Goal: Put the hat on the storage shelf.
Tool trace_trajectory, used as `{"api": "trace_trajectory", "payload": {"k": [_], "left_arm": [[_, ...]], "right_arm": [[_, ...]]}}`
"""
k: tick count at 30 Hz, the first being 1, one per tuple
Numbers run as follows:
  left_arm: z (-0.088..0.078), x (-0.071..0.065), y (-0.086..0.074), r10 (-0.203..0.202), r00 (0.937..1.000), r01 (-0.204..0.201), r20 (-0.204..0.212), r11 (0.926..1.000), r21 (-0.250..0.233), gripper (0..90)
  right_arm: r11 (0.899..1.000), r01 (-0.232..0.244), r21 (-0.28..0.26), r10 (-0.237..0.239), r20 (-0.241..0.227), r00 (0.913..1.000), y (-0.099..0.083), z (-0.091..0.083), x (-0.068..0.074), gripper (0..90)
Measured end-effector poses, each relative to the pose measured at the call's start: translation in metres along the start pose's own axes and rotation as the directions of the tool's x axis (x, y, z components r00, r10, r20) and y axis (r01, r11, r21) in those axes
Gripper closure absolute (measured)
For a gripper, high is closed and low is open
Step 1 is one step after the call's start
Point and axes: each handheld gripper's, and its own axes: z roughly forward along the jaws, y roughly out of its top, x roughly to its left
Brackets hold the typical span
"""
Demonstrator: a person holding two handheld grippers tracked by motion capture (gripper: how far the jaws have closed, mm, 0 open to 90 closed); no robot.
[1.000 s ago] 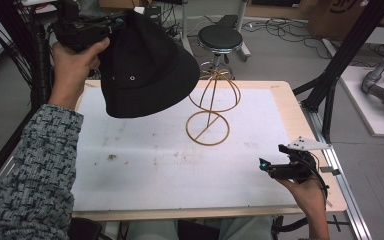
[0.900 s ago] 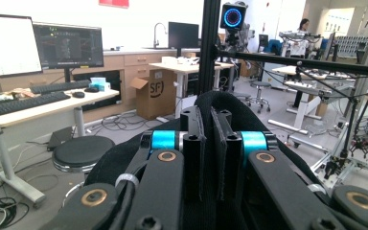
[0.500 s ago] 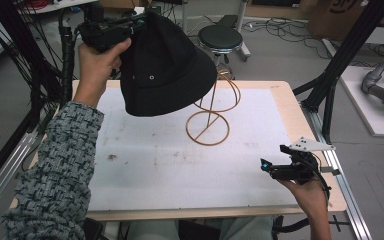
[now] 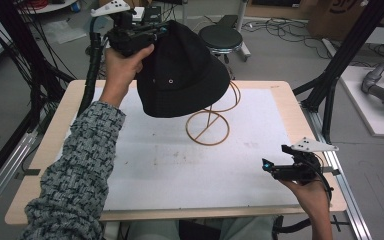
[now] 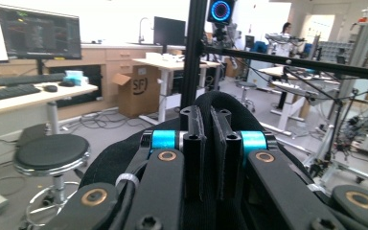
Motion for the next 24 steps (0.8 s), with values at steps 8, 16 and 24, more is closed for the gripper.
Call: {"api": "trace_trajectory", "payload": {"k": [8, 16, 24], "left_arm": [[0.028, -0.01, -0.017, -0.007, 0.9993, 0.006, 0.037, 0.9994, 0.035, 84.4], [0.046, -0.016, -0.031, -0.008, 0.9986, 0.004, 0.053, 0.9976, 0.069, 84.3], [0.053, -0.017, -0.039, -0.007, 0.9985, 0.002, 0.054, 0.9946, 0.103, 84.2]], "right_arm": [[1.0, 0.0, -0.001, 0.0, -0.006, 1.0, 0.0, 0.0, 0.0, 10.8], [1.0, 0.002, 0.006, -0.002, -0.014, 0.9999, 0.0, 0.0, 0.002, 10.8], [1.0, -0.001, 0.0, 0.001, -0.022, 0.9998, 0.001, 0.001, 0.001, 10.9]]}}
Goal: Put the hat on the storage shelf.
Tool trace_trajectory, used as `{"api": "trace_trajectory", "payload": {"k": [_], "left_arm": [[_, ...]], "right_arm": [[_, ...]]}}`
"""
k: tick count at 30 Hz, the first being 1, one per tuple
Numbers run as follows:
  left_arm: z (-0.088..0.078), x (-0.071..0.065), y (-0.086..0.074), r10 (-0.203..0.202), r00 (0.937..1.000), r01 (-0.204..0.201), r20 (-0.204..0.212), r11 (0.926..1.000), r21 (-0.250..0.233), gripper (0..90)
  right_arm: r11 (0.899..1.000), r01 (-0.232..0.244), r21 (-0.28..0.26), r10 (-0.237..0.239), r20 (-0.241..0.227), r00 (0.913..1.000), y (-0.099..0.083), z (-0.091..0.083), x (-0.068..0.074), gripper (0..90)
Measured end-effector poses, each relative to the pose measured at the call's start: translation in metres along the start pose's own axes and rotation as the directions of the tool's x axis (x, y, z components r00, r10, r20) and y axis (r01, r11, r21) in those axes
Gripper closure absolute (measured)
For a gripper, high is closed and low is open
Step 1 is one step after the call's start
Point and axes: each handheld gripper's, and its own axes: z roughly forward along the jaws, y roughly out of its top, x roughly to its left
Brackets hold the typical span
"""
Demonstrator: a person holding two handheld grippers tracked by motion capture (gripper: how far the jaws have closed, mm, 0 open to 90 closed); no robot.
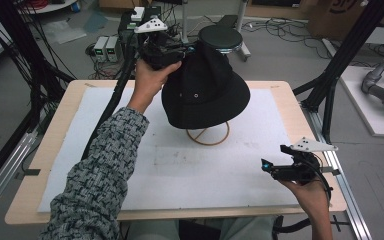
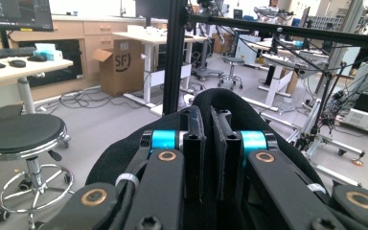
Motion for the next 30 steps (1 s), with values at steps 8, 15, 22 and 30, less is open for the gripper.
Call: {"api": "trace_trajectory", "payload": {"k": [8, 15, 22, 30], "left_arm": [[0.008, -0.003, -0.006, 0.011, 0.9998, -0.011, 0.019, 0.9996, 0.026, 84.2], [0.021, -0.007, -0.015, 0.009, 0.9996, -0.011, 0.027, 0.9985, 0.054, 84.1], [0.031, -0.008, -0.022, 0.007, 0.9991, -0.009, 0.041, 0.9975, 0.07, 83.9], [0.035, -0.011, -0.025, 0.017, 0.9988, -0.021, 0.046, 0.9961, 0.086, 82.8]], "right_arm": [[1.0, 0.002, 0.012, -0.002, -0.007, 1.0, -0.001, 0.005, 0.001, 10.8], [1.0, -0.002, 0.012, 0.002, -0.009, 1.0, -0.003, 0.005, -0.001, 10.9], [1.0, -0.011, 0.007, 0.011, -0.01, 0.9999, -0.003, 0.004, -0.002, 10.8], [1.0, -0.005, 0.015, 0.005, -0.013, 0.9999, -0.003, 0.006, 0.0, 10.9]]}}
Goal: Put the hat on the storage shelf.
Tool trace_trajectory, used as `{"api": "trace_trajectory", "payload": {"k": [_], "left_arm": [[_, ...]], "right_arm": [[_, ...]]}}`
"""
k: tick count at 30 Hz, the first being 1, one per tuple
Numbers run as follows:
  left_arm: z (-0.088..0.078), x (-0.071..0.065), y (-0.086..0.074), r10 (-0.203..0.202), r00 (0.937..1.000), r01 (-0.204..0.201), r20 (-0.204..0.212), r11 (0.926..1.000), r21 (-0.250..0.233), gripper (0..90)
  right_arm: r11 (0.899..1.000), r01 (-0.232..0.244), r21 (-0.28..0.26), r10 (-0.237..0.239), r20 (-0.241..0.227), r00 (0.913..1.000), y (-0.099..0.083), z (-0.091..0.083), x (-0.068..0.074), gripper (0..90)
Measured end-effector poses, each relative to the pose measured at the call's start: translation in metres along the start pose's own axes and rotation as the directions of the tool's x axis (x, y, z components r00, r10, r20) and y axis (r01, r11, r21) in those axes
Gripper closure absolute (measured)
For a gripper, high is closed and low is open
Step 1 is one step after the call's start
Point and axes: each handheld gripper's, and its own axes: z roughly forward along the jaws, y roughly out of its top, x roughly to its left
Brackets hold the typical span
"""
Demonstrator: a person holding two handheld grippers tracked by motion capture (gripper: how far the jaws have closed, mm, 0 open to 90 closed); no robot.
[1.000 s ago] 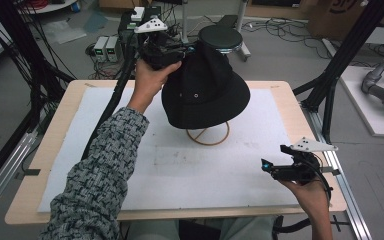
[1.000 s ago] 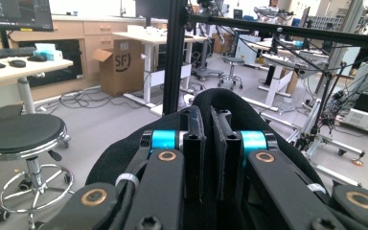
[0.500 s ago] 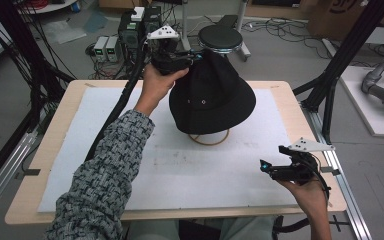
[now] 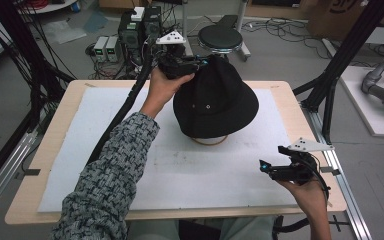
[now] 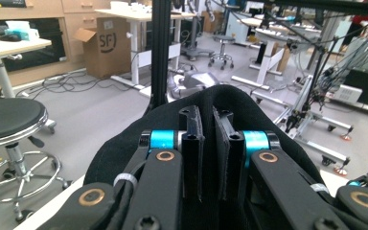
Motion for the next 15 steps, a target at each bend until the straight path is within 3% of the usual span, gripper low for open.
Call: {"api": "trace_trajectory", "payload": {"k": [7, 15], "left_arm": [[0.0024, -0.0015, -0.0023, 0.0, 1.0, -0.001, 0.008, 0.9998, 0.019, 81.0], [0.0026, -0.0039, -0.0032, 0.033, 0.9994, -0.033, -0.007, 0.9977, 0.06, 74.7]], "right_arm": [[1.0, -0.004, -0.005, 0.004, 0.001, 1.0, 0.0001, -0.0016, -0.0008, 10.9], [1.0, -0.004, -0.001, 0.004, 0.0, 1.0, -0.0005, -0.0003, -0.001, 10.9]]}}
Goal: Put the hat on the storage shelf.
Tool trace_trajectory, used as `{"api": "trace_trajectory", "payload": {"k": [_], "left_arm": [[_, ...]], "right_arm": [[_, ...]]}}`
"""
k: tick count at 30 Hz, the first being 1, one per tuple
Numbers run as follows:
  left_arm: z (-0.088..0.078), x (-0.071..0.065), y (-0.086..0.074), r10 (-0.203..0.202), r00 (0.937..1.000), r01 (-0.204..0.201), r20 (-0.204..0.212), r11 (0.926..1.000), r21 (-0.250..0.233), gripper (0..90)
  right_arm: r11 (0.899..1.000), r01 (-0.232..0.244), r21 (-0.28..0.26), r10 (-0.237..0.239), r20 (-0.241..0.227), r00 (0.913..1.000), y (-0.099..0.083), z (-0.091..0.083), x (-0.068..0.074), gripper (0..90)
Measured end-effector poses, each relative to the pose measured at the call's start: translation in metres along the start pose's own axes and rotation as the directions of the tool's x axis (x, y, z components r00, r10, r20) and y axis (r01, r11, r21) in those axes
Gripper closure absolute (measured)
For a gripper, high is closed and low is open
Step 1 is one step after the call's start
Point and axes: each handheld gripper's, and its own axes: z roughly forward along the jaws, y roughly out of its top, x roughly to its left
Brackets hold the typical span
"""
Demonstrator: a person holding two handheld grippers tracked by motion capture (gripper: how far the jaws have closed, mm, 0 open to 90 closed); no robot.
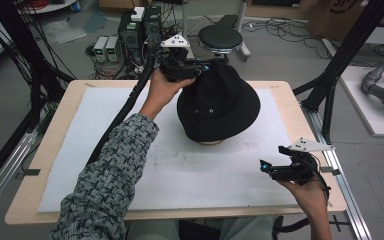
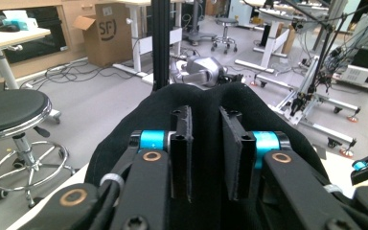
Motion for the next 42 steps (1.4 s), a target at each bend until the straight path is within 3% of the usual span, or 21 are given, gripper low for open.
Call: {"api": "trace_trajectory", "payload": {"k": [14, 19, 25, 29, 35, 38, 40, 42], "left_arm": [[0.005, -0.001, -0.004, 0.007, 1.0, -0.007, 0.006, 0.9992, 0.04, 67.9], [-0.001, -0.001, -0.001, 0.005, 0.9998, -0.006, 0.018, 0.9989, 0.046, 63.4], [-0.017, -0.001, 0.005, 0.028, 0.9996, -0.028, -0.007, 0.9973, 0.068, 57.2], [-0.031, -0.001, 0.009, 0.081, 0.9958, -0.076, -0.041, 0.99, 0.119, 54.4], [-0.053, -0.001, 0.014, 0.094, 0.9932, -0.082, -0.069, 0.9828, 0.166, 48.9], [-0.063, -0.003, 0.014, 0.137, 0.9852, -0.111, -0.104, 0.9686, 0.222, 46.3], [-0.072, -0.005, 0.01, 0.16, 0.9768, -0.13, -0.142, 0.9707, 0.202, 45.2], [-0.078, -0.003, 0.009, 0.149, 0.9779, -0.111, -0.147, 0.9643, 0.241, 44.8]], "right_arm": [[1.0, 0.0, 0.002, 0.0, -0.001, 1.0, 0.0, -0.001, -0.001, 10.9], [1.0, -0.003, 0.0, 0.003, 0.0, 1.0, 0.001, -0.001, -0.001, 10.9], [1.0, 0.002, -0.001, -0.002, 0.0, 1.0, 0.001, 0.0, -0.001, 10.9], [1.0, 0.003, -0.001, -0.003, -0.005, 1.0, 0.002, 0.002, -0.001, 10.9], [1.0, 0.009, 0.007, -0.009, -0.014, 0.9999, 0.004, 0.008, -0.001, 10.8], [1.0, 0.008, 0.006, -0.008, -0.016, 0.9998, 0.004, 0.01, -0.002, 10.9], [1.0, 0.007, 0.007, -0.007, -0.02, 0.9998, 0.005, 0.011, -0.002, 10.8], [1.0, 0.008, 0.006, -0.008, -0.021, 0.9997, 0.007, 0.013, -0.003, 10.9]]}}
